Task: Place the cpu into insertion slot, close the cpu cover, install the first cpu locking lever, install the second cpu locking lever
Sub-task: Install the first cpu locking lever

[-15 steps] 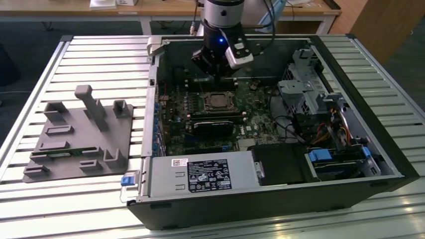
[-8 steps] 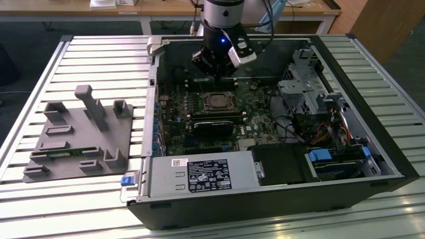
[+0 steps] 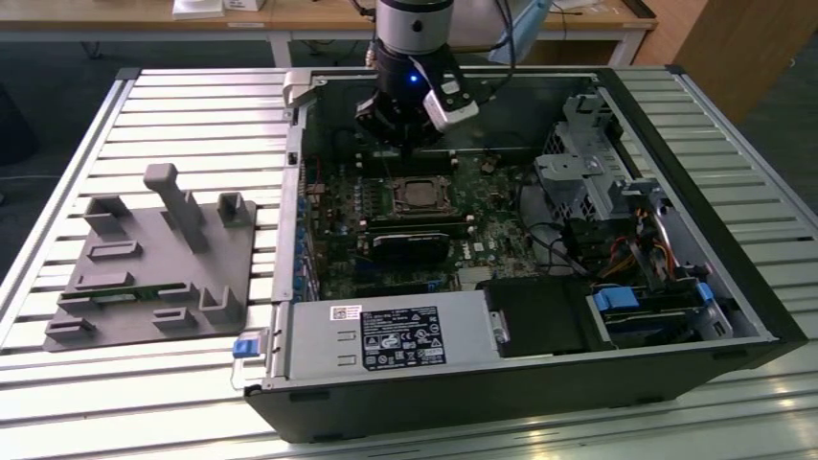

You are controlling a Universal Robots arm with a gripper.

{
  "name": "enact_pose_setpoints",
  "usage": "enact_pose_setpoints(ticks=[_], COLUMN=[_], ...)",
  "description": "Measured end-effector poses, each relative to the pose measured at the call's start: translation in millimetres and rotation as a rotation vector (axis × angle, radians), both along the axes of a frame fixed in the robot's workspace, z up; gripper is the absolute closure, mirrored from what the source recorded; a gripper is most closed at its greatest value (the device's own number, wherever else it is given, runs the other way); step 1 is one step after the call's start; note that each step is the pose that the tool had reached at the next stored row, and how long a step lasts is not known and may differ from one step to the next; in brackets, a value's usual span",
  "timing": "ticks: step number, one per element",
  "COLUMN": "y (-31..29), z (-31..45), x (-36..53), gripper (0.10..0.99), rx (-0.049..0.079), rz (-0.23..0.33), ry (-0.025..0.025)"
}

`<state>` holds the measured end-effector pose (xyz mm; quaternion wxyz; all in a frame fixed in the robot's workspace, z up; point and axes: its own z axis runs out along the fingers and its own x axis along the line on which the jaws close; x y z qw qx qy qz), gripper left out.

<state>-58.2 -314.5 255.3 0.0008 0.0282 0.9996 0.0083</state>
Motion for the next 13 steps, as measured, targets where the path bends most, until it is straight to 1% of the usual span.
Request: enact_pose_setpoints(ticks=[4, 11, 13], y=[0.0, 0.3, 1.1], z=[-0.3, -0.5, -0.7], x=[-10.6, -33.3, -36.8], gripper=[0.98, 0.98, 0.98], rx=[0.0, 0.0, 0.0], rz=[0.0, 0.0, 0.0], ry=[-0.0001, -0.0009, -0.0012])
